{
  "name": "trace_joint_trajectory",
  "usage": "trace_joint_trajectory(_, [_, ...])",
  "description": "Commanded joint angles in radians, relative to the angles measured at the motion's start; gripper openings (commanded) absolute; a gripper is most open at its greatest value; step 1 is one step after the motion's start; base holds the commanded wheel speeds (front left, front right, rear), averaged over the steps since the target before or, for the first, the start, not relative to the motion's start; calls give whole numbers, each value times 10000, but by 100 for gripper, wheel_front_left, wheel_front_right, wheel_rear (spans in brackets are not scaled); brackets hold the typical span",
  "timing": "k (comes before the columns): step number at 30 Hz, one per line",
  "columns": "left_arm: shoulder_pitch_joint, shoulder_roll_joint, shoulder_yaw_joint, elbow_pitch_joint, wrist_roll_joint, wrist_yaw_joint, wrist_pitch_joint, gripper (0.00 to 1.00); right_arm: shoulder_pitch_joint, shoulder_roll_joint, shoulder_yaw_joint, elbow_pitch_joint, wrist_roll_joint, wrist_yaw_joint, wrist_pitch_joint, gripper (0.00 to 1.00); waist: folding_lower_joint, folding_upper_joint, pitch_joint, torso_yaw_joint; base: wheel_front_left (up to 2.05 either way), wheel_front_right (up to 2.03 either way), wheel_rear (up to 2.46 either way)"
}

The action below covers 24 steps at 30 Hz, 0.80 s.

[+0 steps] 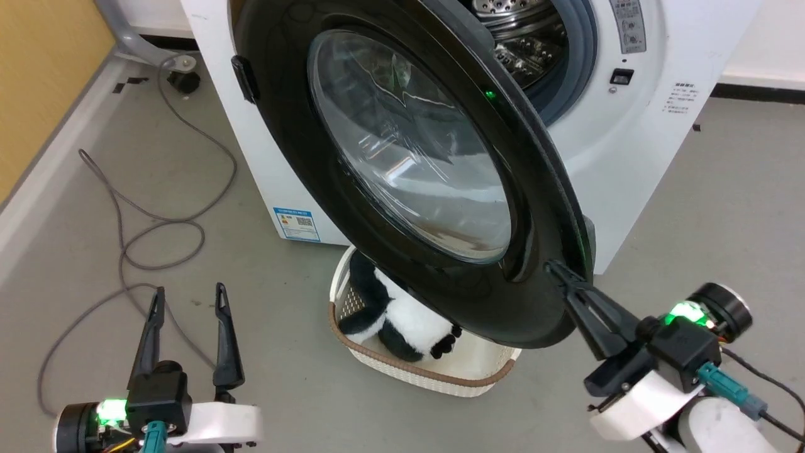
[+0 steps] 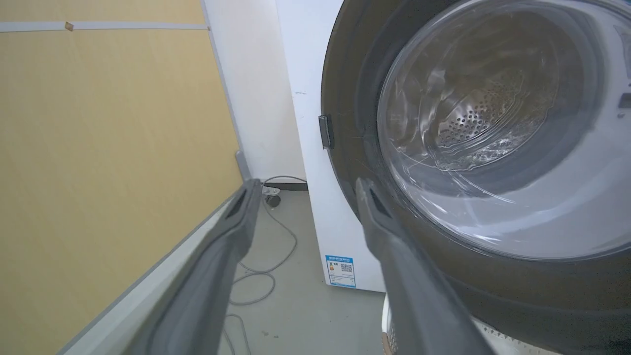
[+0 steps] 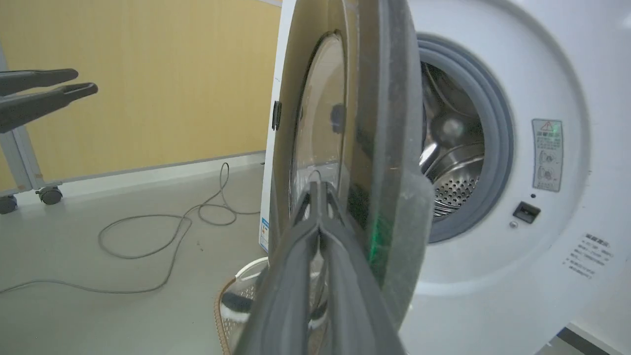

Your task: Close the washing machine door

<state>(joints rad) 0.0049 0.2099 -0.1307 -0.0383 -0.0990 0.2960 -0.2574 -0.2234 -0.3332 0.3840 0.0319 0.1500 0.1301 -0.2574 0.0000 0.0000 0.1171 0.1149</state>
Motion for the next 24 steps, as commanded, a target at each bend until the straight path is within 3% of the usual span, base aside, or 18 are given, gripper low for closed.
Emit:
trace_joint_trajectory(1, [37, -37, 49, 21, 78, -29, -43, 100, 36, -49, -49, 80, -13, 6, -44, 0, 0, 0, 59, -21, 0, 0, 0])
trace_joint_trajectory(10, [-417, -391, 112, -5, 441, -242, -43, 100, -806, 45, -1005, 1097, -195, 6, -44, 0, 0, 0, 780, -18, 0, 0, 0])
trace_joint_trajectory(24, [-1719, -939, -51, -166, 741, -413, -43, 100, -4273, -168, -2510, 3652, -621, 6, -44, 0, 0, 0, 2804, 334, 0, 0, 0])
